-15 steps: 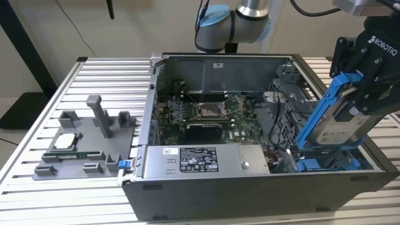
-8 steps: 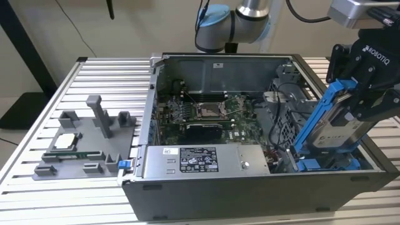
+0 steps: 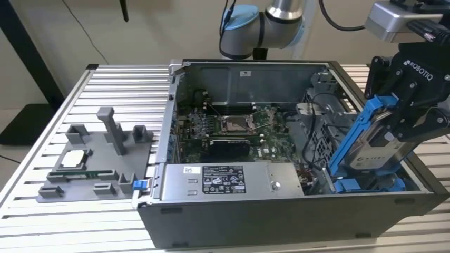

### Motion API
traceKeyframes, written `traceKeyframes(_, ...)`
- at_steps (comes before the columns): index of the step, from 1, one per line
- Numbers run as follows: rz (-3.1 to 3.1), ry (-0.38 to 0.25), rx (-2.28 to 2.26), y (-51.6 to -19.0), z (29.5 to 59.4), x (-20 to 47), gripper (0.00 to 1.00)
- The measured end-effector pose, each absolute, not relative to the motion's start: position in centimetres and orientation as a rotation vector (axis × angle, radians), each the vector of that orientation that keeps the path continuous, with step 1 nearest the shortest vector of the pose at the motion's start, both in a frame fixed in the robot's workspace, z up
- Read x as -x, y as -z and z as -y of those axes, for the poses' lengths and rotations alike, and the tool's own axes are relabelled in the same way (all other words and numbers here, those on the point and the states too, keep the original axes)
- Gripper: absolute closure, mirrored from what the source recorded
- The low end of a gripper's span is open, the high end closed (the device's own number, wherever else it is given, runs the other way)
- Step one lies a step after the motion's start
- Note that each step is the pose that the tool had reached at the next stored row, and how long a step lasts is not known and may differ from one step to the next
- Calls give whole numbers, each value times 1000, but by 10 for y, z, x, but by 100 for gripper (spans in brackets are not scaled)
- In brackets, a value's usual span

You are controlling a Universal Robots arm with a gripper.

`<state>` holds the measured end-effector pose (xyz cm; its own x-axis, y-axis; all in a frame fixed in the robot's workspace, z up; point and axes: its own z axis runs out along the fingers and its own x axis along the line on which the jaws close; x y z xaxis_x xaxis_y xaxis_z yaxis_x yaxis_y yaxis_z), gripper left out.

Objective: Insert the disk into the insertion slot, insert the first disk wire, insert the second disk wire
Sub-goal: 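Insert the disk into the insertion slot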

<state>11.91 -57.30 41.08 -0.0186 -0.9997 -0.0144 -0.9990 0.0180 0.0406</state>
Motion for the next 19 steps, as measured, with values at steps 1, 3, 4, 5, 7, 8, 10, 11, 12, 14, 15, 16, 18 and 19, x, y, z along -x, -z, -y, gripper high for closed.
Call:
traceKeyframes(1, 2229, 62, -2188, -410, 573, -119, 100)
traceKeyframes(3, 2231, 64, -2188, -409, 573, -119, 100)
traceKeyframes(4, 2231, 65, -2189, -409, 573, -119, 100)
traceKeyframes(5, 2231, 66, -2189, -409, 573, -119, 100)
traceKeyframes(7, 2232, 69, -2189, -410, 573, -119, 100)
traceKeyframes(8, 2231, 70, -2189, -412, 573, -119, 100)
traceKeyframes(10, 2230, 70, -2188, -415, 573, -119, 100)
traceKeyframes(11, 2229, 72, -2187, -416, 573, -119, 100)
traceKeyframes(12, 2229, 73, -2186, -417, 574, -119, 100)
traceKeyframes(14, 2227, 77, -2184, -419, 574, -119, 100)
traceKeyframes(15, 2225, 80, -2183, -419, 574, -119, 100)
traceKeyframes(16, 2223, 85, -2181, -419, 574, -119, 100)
traceKeyframes(18, 2220, 91, -2177, -419, 575, -119, 100)
traceKeyframes(19, 2220, 92, -2177, -418, 575, -119, 100)
